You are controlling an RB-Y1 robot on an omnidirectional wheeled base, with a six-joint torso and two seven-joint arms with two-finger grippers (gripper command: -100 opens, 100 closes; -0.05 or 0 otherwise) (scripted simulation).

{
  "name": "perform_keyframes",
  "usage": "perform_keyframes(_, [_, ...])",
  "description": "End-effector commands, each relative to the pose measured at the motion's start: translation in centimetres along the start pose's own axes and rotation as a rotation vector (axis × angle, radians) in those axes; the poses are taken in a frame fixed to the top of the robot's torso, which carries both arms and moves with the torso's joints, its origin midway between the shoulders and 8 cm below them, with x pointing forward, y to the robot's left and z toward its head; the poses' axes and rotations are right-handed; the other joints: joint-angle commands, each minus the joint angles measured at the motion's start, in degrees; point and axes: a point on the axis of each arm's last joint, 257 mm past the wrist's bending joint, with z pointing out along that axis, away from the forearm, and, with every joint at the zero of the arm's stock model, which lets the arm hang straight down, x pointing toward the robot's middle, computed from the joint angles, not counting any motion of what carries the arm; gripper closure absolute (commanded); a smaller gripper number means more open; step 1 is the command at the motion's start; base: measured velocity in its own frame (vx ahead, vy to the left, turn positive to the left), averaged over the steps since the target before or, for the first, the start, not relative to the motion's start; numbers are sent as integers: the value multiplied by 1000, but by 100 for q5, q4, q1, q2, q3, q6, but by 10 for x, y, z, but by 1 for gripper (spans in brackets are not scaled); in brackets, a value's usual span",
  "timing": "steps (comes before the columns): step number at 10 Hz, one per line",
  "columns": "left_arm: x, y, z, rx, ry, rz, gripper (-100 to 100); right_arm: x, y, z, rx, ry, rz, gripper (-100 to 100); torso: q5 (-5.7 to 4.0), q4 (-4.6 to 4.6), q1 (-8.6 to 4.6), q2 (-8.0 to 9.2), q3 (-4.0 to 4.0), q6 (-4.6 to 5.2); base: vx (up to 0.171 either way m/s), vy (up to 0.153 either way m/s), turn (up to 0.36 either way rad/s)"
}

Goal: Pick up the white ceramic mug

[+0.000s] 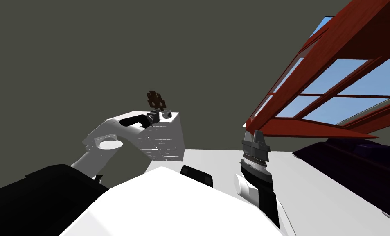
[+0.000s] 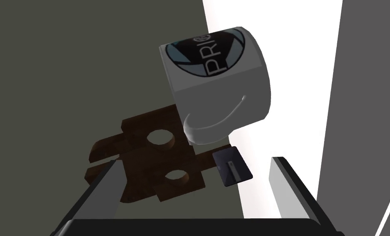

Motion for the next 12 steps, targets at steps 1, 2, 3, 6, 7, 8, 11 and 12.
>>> perform_keyframes(1, [-6,0,-3,-28,-14,3,-100,0,0,0,0,0,0,0,0,0,0,0,0,0,31,13,-46])
perform_keyframes(2, [-7,3,-4,-39,-20,3,-100,0,0,0,0,0,0,0,0,-1,2,-2,-1,0,21,13,-18])
perform_keyframes(3, [-9,4,-7,-58,-27,8,-100,0,0,0,0,0,0,0,1,0,2,0,0,-1,22,6,-22])
perform_keyframes(6, [-7,6,-18,-97,-31,27,-100,0,0,0,0,0,0,0,0,-1,-1,-3,-2,0,34,7,-41])
perform_keyframes(7, [-4,8,-21,-105,-26,33,-100,0,0,0,0,0,0,0,0,-1,-1,-5,-3,0,41,12,-26])
perform_keyframes(8, [2,11,-26,-119,-15,41,-100,0,0,0,0,0,0,0,0,-2,1,-6,-4,-1,50,13,-32])
perform_keyframes(11, [14,-1,-8,-89,36,87,-100,0,0,0,0,0,0,0,0,0,-2,4,2,-1,-38,-5,-82])
perform_keyframes(12, [12,-7,-3,-71,38,74,-100,0,0,0,0,0,0,0,-2,7,-11,43,22,6,-162,-46,-186])
